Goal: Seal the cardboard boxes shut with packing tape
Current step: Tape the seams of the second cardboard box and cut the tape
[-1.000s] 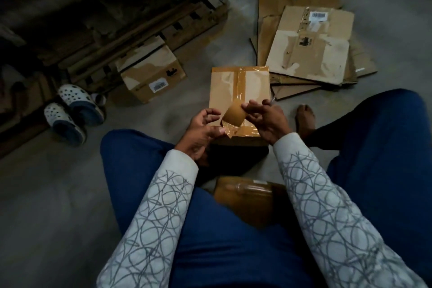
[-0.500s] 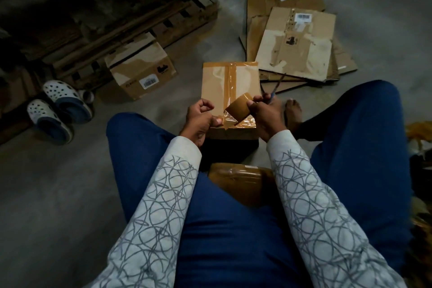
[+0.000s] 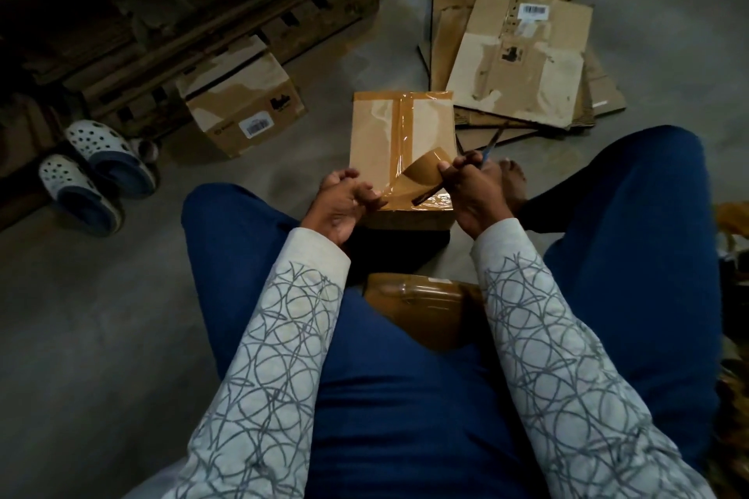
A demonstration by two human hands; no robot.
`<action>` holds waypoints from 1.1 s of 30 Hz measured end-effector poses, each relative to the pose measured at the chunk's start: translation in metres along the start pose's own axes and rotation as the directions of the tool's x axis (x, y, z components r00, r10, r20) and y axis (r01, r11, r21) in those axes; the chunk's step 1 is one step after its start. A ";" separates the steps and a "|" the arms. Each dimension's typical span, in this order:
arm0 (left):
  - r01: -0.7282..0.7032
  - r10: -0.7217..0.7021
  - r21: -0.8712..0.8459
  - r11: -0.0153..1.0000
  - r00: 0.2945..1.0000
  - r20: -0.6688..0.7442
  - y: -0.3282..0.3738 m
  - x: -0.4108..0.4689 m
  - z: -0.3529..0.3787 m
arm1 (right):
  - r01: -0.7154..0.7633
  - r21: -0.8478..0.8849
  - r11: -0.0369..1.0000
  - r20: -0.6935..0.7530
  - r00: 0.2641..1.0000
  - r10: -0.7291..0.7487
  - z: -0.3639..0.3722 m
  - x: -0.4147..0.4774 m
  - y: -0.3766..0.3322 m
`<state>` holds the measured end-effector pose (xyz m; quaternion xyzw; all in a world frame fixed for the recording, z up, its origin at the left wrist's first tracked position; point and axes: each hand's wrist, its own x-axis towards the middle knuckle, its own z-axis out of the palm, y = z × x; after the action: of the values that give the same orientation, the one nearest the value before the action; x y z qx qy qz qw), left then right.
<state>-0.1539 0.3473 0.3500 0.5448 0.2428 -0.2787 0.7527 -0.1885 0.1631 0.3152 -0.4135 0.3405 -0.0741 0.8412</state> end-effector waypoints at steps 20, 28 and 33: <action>-0.130 -0.147 0.612 0.780 0.912 0.382 -0.023 0.013 0.016 | -0.037 -0.037 0.999 -0.146 0.989 0.031 -0.013 -0.002 -0.014; -0.005 -0.083 0.357 0.934 0.969 0.232 -0.019 0.017 0.008 | -0.241 -0.355 0.903 -0.174 0.966 0.190 -0.022 0.028 0.012; 0.137 -0.085 0.219 0.966 0.970 -0.229 -0.016 0.049 -0.019 | -0.286 -0.440 0.851 -0.261 0.948 0.183 -0.031 0.038 0.036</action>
<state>-0.1306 0.3535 0.3009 0.6421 0.3195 -0.2859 0.6355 -0.1850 0.1504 0.2555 -0.5509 0.4831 0.0716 0.6768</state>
